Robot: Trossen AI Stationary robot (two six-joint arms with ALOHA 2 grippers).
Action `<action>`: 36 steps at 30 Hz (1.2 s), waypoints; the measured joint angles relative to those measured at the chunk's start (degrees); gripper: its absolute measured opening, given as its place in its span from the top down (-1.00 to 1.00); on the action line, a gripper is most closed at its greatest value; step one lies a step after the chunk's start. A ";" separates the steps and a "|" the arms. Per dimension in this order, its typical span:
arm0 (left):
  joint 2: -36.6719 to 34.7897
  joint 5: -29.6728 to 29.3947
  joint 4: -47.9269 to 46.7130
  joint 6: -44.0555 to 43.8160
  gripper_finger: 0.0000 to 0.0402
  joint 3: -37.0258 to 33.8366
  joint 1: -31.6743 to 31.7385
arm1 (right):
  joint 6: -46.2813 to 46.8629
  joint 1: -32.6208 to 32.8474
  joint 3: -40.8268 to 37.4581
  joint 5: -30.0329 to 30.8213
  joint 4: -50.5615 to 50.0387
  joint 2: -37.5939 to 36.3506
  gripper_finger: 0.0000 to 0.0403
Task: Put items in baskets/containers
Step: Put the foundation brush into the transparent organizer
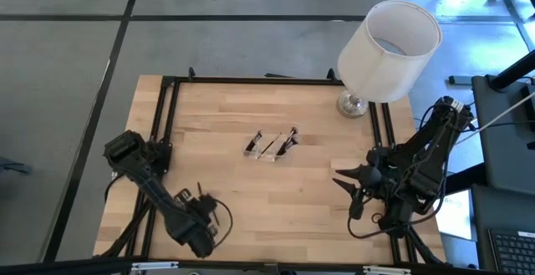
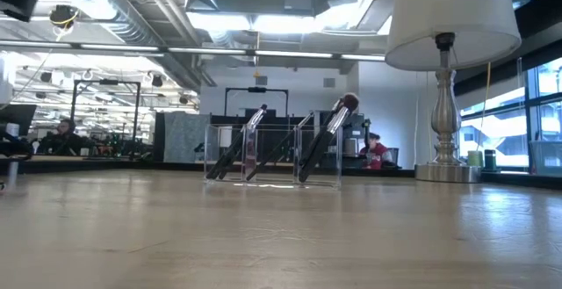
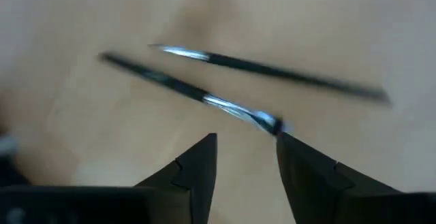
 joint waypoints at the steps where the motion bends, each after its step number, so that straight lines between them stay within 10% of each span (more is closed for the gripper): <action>1: 0.00 0.86 0.49 4.67 0.29 0.24 -0.17 | -0.02 -0.24 0.00 0.00 0.00 0.00 0.41; 13: 0.00 2.02 0.26 64.77 0.42 1.33 0.43 | -1.86 -3.90 0.00 -3.12 -0.08 1.28 0.41; 36: 9.88 10.34 2.14 89.50 0.44 2.04 5.63 | -3.26 -5.32 0.00 -5.01 -0.04 1.66 0.41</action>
